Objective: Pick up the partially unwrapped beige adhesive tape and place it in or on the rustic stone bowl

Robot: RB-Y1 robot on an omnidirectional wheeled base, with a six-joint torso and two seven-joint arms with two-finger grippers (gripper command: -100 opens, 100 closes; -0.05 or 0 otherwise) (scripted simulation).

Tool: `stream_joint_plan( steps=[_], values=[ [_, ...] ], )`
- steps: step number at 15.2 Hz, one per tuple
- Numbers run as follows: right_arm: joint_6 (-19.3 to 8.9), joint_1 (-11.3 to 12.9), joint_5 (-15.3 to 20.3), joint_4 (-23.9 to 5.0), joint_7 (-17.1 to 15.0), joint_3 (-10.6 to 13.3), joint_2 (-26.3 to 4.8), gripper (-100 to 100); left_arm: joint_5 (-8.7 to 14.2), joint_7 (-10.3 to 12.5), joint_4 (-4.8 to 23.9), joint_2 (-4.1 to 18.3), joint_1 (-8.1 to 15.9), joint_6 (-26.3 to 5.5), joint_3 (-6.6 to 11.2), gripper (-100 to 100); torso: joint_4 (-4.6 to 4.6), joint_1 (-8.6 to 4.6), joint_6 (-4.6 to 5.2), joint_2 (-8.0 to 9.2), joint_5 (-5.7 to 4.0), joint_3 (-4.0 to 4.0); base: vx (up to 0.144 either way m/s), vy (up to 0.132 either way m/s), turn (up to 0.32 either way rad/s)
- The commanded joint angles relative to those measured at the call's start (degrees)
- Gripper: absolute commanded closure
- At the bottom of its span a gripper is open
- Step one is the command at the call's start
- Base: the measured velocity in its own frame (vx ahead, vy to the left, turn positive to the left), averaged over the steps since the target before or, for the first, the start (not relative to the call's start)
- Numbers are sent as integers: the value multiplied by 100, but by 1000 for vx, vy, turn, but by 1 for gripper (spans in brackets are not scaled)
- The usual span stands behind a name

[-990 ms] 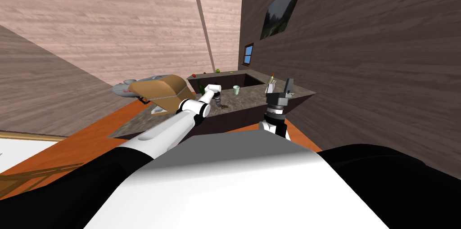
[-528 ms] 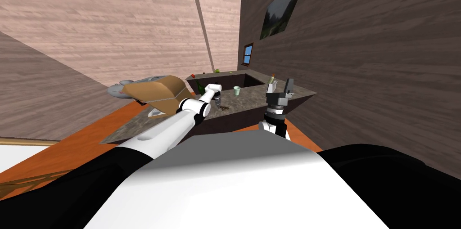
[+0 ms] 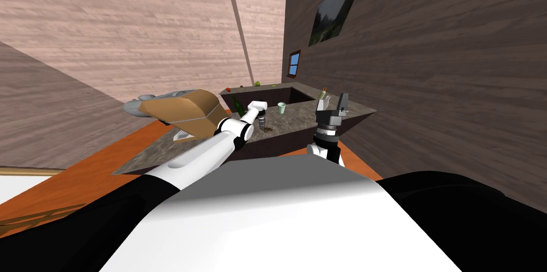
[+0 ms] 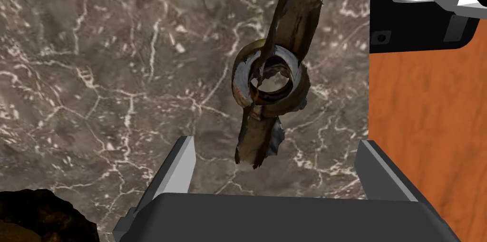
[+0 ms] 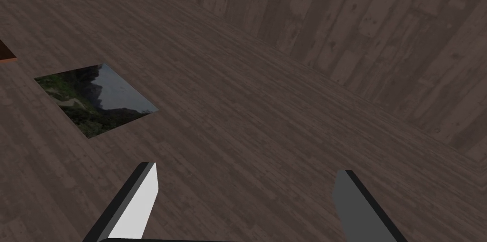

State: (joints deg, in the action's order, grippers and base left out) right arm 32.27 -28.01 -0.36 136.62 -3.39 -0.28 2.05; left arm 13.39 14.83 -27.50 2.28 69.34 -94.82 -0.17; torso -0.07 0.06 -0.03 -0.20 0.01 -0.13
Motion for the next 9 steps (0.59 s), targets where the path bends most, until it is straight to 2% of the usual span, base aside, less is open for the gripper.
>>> stream_joint_plan(
  steps=[1,2,5,6,7,8,9],
  values=[
    [0,0,0,0,0,0,0,0,0,0,0,0,0,0,0,-100,0,0,0,0,0,0,6,3,-3],
    [0,0,0,0,0,0,0,0,-37,-36,84,-18,-113,212,-13,-100,0,0,-1,2,0,1,-2,-7,-14],
    [0,0,0,0,0,0,0,0,-57,-51,108,-24,-176,305,-21,-100,1,-6,0,7,-1,4,-7,-14,-6],
    [0,0,0,0,0,0,0,0,-42,-37,74,-15,-132,209,-15,-100,1,-6,0,8,-1,5,-5,-8,-2],
    [0,0,0,0,0,0,0,0,-4,-10,43,-7,-6,57,-1,100,2,-5,0,8,-1,5,2,5,15],
    [0,0,0,0,0,0,0,0,-34,-32,-3,-10,-126,159,-14,100,3,-2,-1,7,-1,5,4,6,6],
    [0,0,0,0,0,0,0,0,6,-152,-34,197,-103,152,22,100,2,0,-1,6,0,4,-9,3,-87]
  ],
)
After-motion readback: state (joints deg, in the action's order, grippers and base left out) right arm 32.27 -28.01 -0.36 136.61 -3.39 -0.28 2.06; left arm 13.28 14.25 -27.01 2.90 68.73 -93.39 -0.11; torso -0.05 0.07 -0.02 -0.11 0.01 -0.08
